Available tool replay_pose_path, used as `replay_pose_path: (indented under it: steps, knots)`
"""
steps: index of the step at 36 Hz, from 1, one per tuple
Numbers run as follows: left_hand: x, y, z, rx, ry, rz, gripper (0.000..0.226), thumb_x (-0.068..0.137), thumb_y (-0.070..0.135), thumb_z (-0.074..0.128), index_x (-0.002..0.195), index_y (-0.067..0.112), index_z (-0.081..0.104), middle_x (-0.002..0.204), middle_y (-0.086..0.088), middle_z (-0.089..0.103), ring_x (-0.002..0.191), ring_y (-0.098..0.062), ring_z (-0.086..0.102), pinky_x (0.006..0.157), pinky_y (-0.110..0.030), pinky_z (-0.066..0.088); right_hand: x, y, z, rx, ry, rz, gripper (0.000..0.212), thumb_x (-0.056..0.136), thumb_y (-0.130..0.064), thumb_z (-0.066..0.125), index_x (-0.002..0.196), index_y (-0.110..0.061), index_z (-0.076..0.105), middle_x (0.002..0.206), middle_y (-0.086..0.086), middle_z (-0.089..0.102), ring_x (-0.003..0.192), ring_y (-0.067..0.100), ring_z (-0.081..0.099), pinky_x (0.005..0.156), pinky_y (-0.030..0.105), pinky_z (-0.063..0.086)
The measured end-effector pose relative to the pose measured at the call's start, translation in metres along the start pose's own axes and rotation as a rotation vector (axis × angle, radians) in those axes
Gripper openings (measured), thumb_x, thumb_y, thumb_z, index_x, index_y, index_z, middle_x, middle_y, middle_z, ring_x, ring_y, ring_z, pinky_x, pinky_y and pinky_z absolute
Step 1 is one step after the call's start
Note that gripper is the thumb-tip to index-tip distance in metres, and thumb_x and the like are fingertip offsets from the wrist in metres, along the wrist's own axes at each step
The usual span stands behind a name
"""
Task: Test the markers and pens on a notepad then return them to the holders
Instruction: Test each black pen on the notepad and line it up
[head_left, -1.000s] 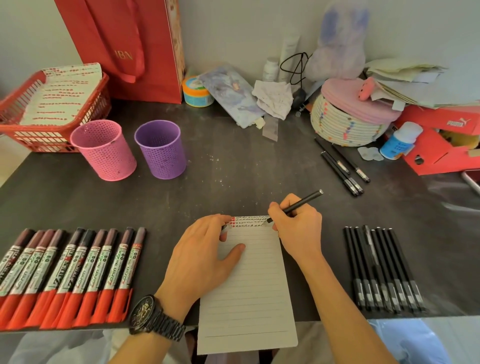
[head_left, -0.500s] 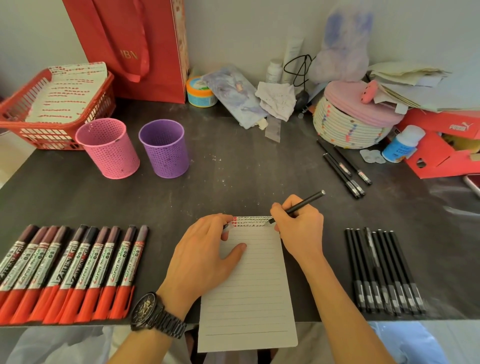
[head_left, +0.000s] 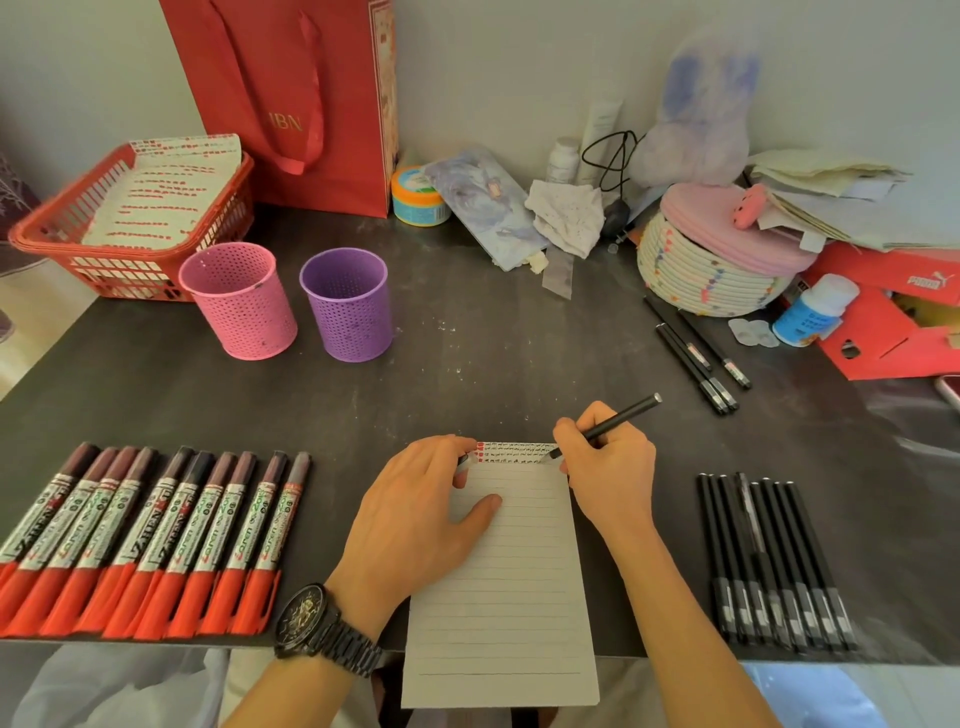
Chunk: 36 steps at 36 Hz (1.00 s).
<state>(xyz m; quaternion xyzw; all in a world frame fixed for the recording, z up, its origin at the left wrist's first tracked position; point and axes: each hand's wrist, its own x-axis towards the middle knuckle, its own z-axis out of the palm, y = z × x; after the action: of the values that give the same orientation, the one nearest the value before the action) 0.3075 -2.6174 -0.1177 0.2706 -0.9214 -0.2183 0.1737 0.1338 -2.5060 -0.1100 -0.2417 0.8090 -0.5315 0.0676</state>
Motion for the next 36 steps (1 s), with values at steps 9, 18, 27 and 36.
replay_pose_path:
  steps: [9, 18, 27, 36]
  knots:
    - [0.0, 0.002, -0.002, -0.004, -0.022, 0.007, 0.048, 0.084, 0.067, 0.047, 0.124, 0.041, 0.045, 0.088, 0.035, 0.037, 0.09, 0.003, 0.044, 0.083, -0.01, 0.03, -0.003, -0.01, -0.014, 0.375, 0.072, 0.122, 0.033, 0.093, -0.035, 0.07, 0.064, -0.024, 0.058, 0.051, 0.001, 0.058, 0.044, 0.011, 0.051, 0.044, 0.021, 0.042]
    - [-0.003, 0.008, -0.011, -0.092, -0.024, 0.05, 0.041, 0.1, 0.052, 0.025, 0.126, 0.033, 0.05, 0.115, 0.024, 0.052, 0.109, 0.005, 0.046, 0.095, -0.012, 0.033, -0.024, -0.025, -0.017, 0.684, -0.192, 0.18, 0.032, 0.104, -0.016, 0.045, 0.087, -0.018, 0.073, 0.078, 0.015, 0.071, 0.057, 0.02, 0.061, 0.05, 0.027, 0.051]
    - [-0.003, 0.011, -0.01, -0.006, 0.071, 0.082, 0.031, 0.104, 0.043, 0.03, 0.105, 0.03, 0.059, 0.097, 0.018, 0.057, 0.09, -0.001, 0.049, 0.079, -0.019, 0.038, -0.043, -0.015, -0.012, 0.776, -0.127, 0.212, 0.033, 0.102, -0.004, 0.042, 0.08, -0.011, 0.065, 0.069, 0.023, 0.068, 0.05, 0.023, 0.057, 0.044, 0.027, 0.047]
    - [-0.002, 0.012, -0.01, -0.01, 0.122, 0.067, 0.036, 0.099, 0.043, 0.04, 0.131, 0.031, 0.054, 0.097, 0.014, 0.063, 0.083, -0.007, 0.056, 0.069, -0.023, 0.048, -0.046, -0.014, -0.009, 0.738, -0.124, 0.148, 0.031, 0.1, 0.0, 0.048, 0.082, -0.011, 0.072, 0.07, 0.02, 0.069, 0.052, 0.022, 0.06, 0.045, 0.025, 0.049]
